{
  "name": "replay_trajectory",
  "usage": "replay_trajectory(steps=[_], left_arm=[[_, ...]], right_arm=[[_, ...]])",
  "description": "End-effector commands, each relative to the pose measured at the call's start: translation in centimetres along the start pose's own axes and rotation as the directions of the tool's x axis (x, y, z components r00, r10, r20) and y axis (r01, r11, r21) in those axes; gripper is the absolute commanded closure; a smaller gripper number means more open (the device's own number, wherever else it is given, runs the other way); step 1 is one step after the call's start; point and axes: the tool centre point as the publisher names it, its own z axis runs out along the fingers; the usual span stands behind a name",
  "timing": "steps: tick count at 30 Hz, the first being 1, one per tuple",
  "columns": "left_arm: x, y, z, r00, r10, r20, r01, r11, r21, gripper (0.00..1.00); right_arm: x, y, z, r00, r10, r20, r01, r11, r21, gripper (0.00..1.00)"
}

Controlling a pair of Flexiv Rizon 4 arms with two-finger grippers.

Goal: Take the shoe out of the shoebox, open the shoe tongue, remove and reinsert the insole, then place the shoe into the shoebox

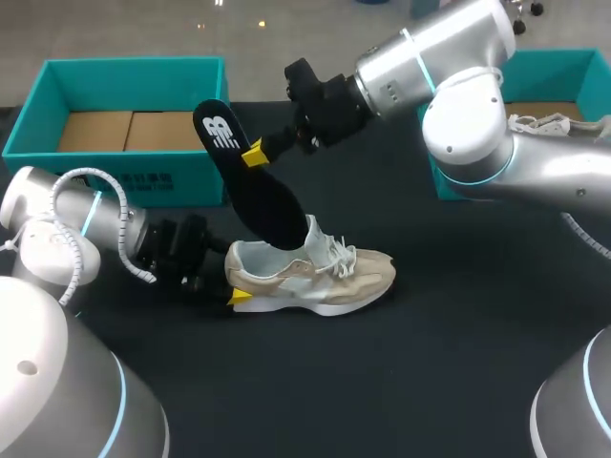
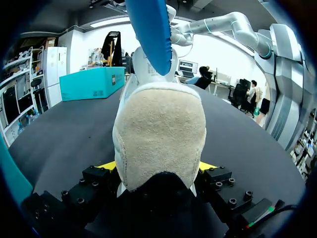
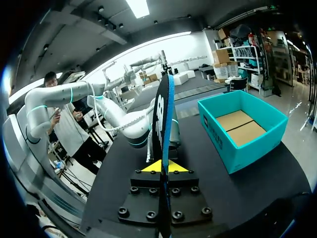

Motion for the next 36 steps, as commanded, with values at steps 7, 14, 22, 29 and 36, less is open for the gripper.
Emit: replay_trajectory(steps=[7, 14, 22, 29, 36], left_arm=[[-0.2, 0.3, 0.4, 1.0, -0.001, -0.001, 0.001, 1.0, -0.005, 1.0], [-0.2, 0.3, 0.4, 1.0, -0.001, -0.001, 0.001, 1.0, -0.005, 1.0], [-0.2, 0.3, 0.4, 1.0, -0.001, -0.001, 0.001, 1.0, -0.005, 1.0], [-0.2, 0.3, 0.4, 1.0, -0.001, -0.001, 0.001, 1.0, -0.005, 1.0], [-0.2, 0.3, 0.4, 1.0, -0.001, -0.001, 0.001, 1.0, -0.005, 1.0]], right_arm=[[0.0, 0.1, 0.1, 1.0, 0.001, 0.001, -0.001, 1.0, 0.001, 1.0], [0.4, 1.6, -2.8, 0.994, 0.086, 0.062, -0.074, 0.981, -0.179, 1.0], [0.4, 5.6, -7.4, 0.988, 0.139, 0.065, -0.119, 0.96, -0.254, 1.0], [1.6, 7.4, -10.1, 0.98, 0.194, -0.04, -0.198, 0.949, -0.246, 1.0], [2.3, 8.0, -11.2, 0.975, 0.211, -0.067, -0.22, 0.954, -0.202, 1.0]])
